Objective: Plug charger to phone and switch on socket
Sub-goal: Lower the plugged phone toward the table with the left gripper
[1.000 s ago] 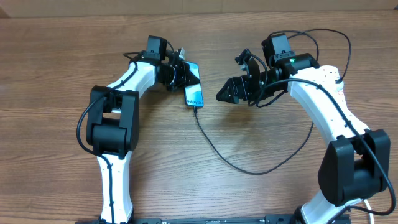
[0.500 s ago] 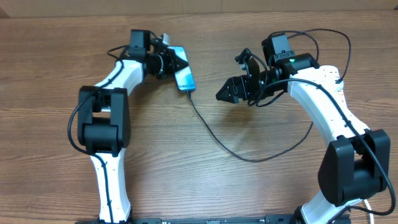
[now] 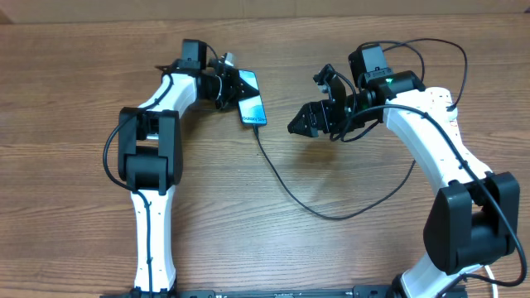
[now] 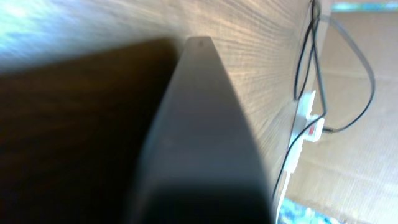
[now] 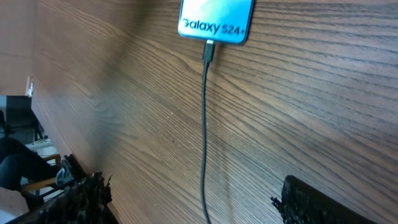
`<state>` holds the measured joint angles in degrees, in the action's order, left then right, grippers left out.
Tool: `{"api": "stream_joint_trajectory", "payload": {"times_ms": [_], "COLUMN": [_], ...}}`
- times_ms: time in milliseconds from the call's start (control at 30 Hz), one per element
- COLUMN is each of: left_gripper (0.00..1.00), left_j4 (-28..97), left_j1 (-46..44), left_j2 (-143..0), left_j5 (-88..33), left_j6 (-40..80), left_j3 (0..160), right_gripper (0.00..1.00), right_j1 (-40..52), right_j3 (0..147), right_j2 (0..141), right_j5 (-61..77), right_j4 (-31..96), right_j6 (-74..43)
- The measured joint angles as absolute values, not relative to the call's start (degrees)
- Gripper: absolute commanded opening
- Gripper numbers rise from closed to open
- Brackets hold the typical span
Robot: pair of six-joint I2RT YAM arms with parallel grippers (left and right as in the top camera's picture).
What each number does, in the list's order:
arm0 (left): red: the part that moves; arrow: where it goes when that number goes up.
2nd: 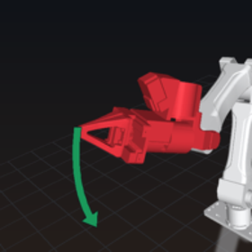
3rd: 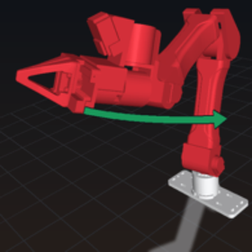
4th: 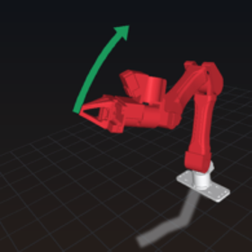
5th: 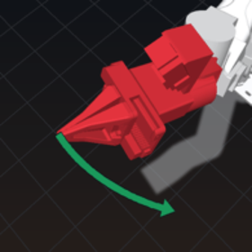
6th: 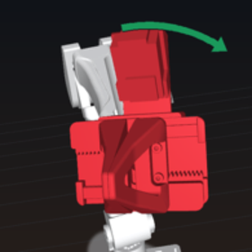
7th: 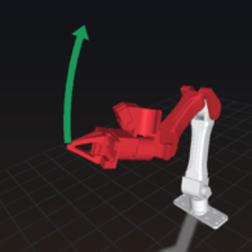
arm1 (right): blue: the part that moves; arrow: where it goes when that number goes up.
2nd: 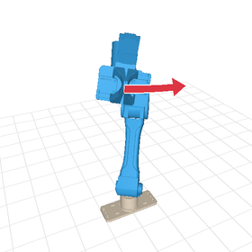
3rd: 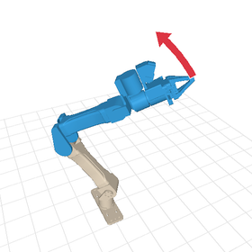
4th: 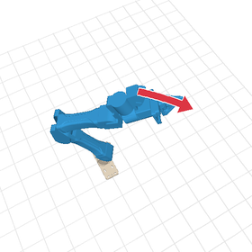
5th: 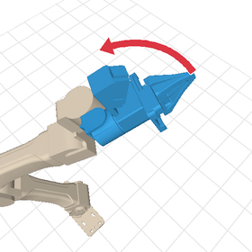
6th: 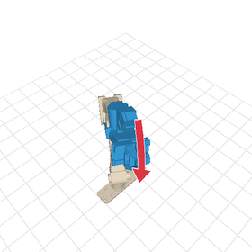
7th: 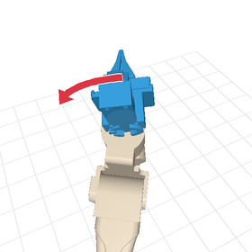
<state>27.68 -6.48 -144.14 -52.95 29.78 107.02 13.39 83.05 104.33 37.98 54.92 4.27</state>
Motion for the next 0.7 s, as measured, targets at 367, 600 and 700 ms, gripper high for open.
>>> {"api": "stream_joint_trajectory", "payload": {"times_ms": [367, 600, 700], "left_gripper": [0.4, 0.18, 0.16], "left_j4": [39.2, 42.2, 42.5], "left_j1": [-7.4, -7.4, -7.4], "left_j2": [-142.6, -141.9, -141.9], "left_j5": [-48.6, -44.5, -43.4], "left_j6": [23.5, 23.3, 23.4], "left_j3": [109.5, 109.7, 109.7], "right_gripper": [0.88, 0.88, 0.88], "right_j1": [13.4, 13.4, 13.4], "right_j3": [83.0, 83.0, 83.0], "right_j2": [104.3, 104.3, 104.3], "right_j5": [37.4, 37.2, 37.2], "right_j4": [54.9, 55.0, 55.0], "right_j6": [4.3, 4.3, 4.3]}}
